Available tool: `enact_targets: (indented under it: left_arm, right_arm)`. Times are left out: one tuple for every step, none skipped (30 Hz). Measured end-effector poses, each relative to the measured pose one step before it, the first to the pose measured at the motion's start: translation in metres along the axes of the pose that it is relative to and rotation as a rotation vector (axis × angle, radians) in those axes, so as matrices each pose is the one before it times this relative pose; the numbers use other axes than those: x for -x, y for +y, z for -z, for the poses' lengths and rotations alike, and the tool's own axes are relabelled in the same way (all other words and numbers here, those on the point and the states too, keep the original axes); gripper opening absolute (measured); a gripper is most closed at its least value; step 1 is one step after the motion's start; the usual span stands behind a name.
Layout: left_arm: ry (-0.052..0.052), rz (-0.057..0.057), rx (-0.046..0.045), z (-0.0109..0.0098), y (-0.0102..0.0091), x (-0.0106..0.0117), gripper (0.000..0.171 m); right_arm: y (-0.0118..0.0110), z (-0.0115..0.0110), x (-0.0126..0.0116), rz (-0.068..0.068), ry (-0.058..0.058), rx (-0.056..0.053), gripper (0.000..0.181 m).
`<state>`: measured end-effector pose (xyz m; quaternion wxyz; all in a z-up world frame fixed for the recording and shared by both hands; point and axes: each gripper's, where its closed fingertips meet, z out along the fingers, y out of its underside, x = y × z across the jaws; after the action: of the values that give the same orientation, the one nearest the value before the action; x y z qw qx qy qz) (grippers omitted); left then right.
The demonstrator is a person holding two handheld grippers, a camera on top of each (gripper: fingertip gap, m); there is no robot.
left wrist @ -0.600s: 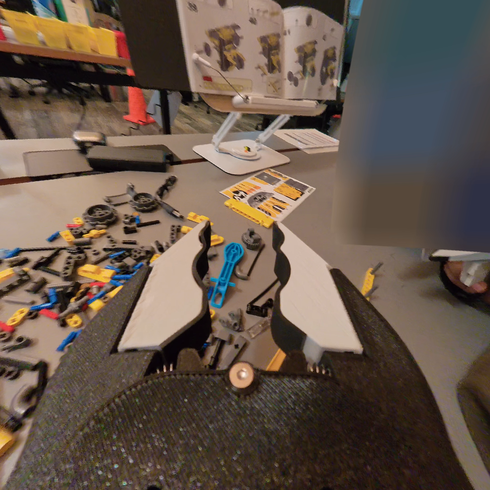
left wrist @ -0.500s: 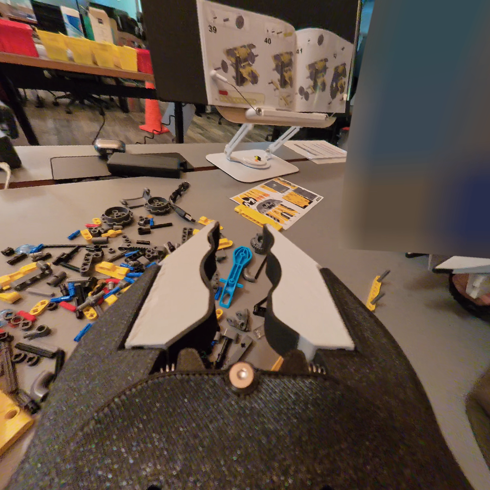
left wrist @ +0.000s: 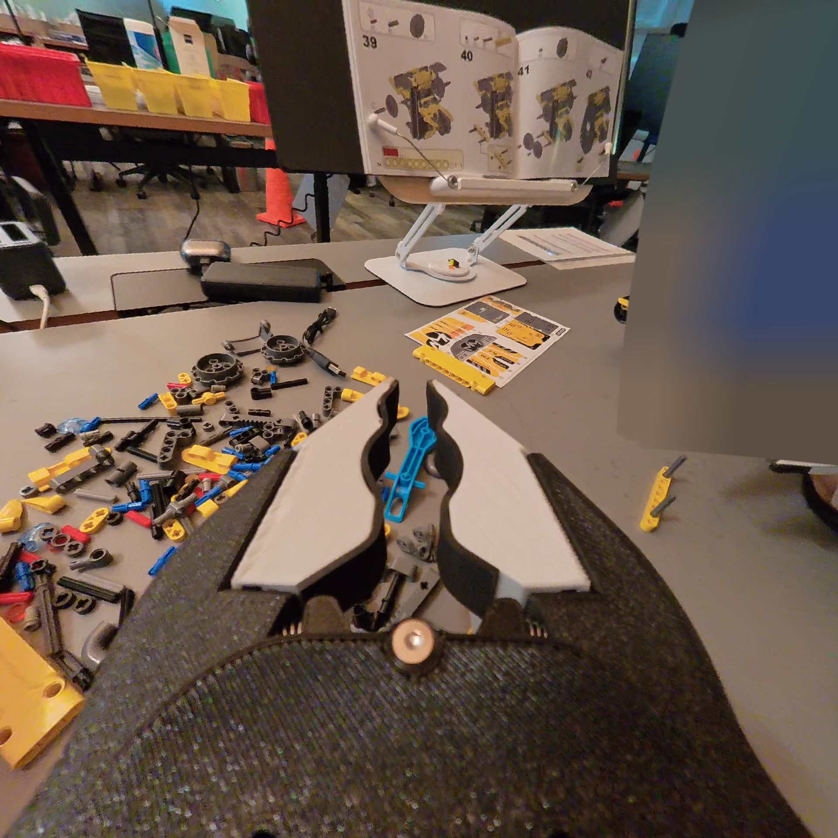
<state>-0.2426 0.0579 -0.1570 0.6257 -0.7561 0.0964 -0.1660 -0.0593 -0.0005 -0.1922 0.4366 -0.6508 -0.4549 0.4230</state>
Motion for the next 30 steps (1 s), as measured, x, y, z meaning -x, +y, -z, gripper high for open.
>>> enact_targets:
  left_arm:
    - [0.0052,0.0122,-0.00796,0.00113,-0.00135,0.00065,0.01]
    - [-0.0045,0.0082,-0.00937,0.00132,-0.00175,0.00236,0.01]
    - [-0.0152,0.0029,-0.01245,0.00161,-0.00297,0.00429,0.009]
    - [-0.0193,0.0075,-0.02017,0.00224,-0.00529,0.00487,0.009]
    - [-0.0049,0.02,-0.02355,0.00203,-0.00776,0.00241,0.01]
    - [0.0131,0.025,-0.0164,0.0011,-0.00883,-0.00089,0.013]
    - [0.0169,0.014,-0.00695,0.0003,-0.00863,-0.00227,0.014]
    - [0.0003,0.0003,0.00987,-0.00099,-0.00713,-0.0002,0.017]
    - [-0.0016,-0.0122,0.02866,-0.00186,-0.00545,0.00005,0.019]
    - [0.0036,-0.0223,0.02718,-0.00187,-0.00645,-0.00065,0.019]
    - [-0.0037,-0.0268,0.01188,-0.0015,-0.00802,0.00074,0.02]
    - [-0.0072,-0.025,0.00404,-0.00123,-0.00859,0.0021,0.019]
    - [-0.0044,-0.0195,0.00131,-0.00082,-0.00831,0.00255,0.019]
    - [-0.0065,-0.016,0.00024,-0.00052,-0.00757,0.00363,0.019]
    - [-0.015,-0.0066,0.00812,-0.00048,-0.00534,0.00579,0.02]
    - [-0.0154,0.0012,0.01756,-0.00045,-0.00249,0.00645,0.021]
    - [-0.0069,0.0038,0.02091,0.00022,-0.00016,0.00526,0.022]
    - [-0.0071,0.0054,0.01849,0.0011,0.00193,0.00509,0.022]
    - [-0.0088,0.007,0.01393,0.00215,0.00346,0.0049,0.022]
    - [-0.0036,0.0042,0.00127,0.00253,0.00193,0.0041,0.021]
    - [0.0023,0.0063,-0.00359,0.00312,0.00003,0.00302,0.021]
    - [0.0056,0.0064,-0.00342,0.00337,-0.00104,0.00234,0.021]
    - [0.0041,0.0073,-0.00655,0.00362,-0.0019,0.00219,0.021]
    - [0.0008,0.0076,-0.01162,0.00352,-0.00267,0.00233,0.021]
    - [0.0004,0.0058,-0.01365,0.00312,-0.0027,0.00197,0.021]
    - [0.0027,0.0034,-0.00928,0.00265,-0.00183,0.00134,0.021]
    - [0.0022,0.0002,0.00045,0.00215,-0.00016,0.00118,0.021]
    - [-0.0043,-0.0022,0.00595,0.00177,0.00077,0.00231,0.021]
    - [-0.0094,-0.0026,0.0065,0.00161,0.00122,0.00305,0.021]
    - [-0.0104,-0.001,0.00582,0.00138,0.00132,0.00305,0.021]
  right_arm:
    - [0.0002,0.00004,0.00114,0.0144,0.0047,0.0014,0.024]
    - [0.00007,0.00014,0.00132,0.0127,0.0029,0.0015,0.024]
    - [-0.00016,0.00012,0.00129,0.0117,0.0027,0.0001,0.024]
    - [-0.00067,0.00013,0.00145,0.0114,0.0024,-0.0023,0.024]
    - [-0.00116,0.00025,0.0018,0.0107,0.0012,-0.0056,0.024]
    - [-0.0017,0.00015,0.00214,0.009,-0.0012,-0.0086,0.023]
    - [-0.00173,-0.00013,0.00235,0.0076,-0.0031,-0.0088,0.023]
    - [-0.00116,-0.00069,0.00216,0.0068,-0.0017,-0.0045,0.023]
    - [-0.00031,-0.00137,0.0016,0.0076,0.0021,0.0021,0.023]
    - [-0.00016,-0.00186,0.00118,0.0094,0.0064,0.0061,0.023]
    - [-0.0008,-0.00238,0.00097,0.0098,0.0102,0.0048,0.023]
    - [-0.00197,-0.0029,0.0011,0.0088,0.0101,0.0018,0.024]
    - [-0.00265,-0.00337,0.00151,0.0075,0.0079,0.0025,0.026]
    - [-0.00323,-0.00368,0.00186,0.0085,0.0054,0.0047,0.027]
    - [-0.00332,-0.00414,0.00146,0.0106,0.0061,0.0064,0.029]
    - [-0.00288,-0.00455,0.00104,0.0111,0.0073,0.0108,0.03]
    - [-0.00167,-0.00495,0.00116,0.0098,0.002,0.0183,0.028]
    - [-0.00104,-0.00535,0.00108,0.0061,-0.0003,0.0224,0.025]
    - [-0.00138,-0.00542,0.0005,0.0023,0.0007,0.0184,0.024]
    - [-0.00203,-0.00548,0.001,-0.0002,-0.0045,0.0122,0.022]
    - [-0.00284,-0.00561,0.00137,-0.0029,-0.0101,0.0062,0.02]
    - [-0.00369,-0.00585,0.00107,-0.0039,-0.011,0.0007,0.019]
    - [-0.00427,-0.00612,0.00107,-0.0021,-0.0121,-0.0025,0.015]
    - [-0.00431,-0.00663,0.00059,0.0003,-0.0108,-0.0013,0.012]
    - [-0.00414,-0.00693,-0.00008,0.0029,-0.0076,0.002,0.009]
    - [-0.00414,-0.00685,-0.00097,0.0076,-0.0023,0.0048,0.006]
    - [-0.00437,-0.00652,-0.00178,0.0118,0.0043,0.005,0.003]
    - [-0.0049,-0.00594,-0.00195,0.0146,0.0074,0.0026,0.0]
    - [-0.00507,-0.00543,-0.00167,0.0169,0.0052,0.0006,0.0]
    - [-0.00477,-0.00497,-0.0012,0.0157,0.0022,0.0017,0.0]
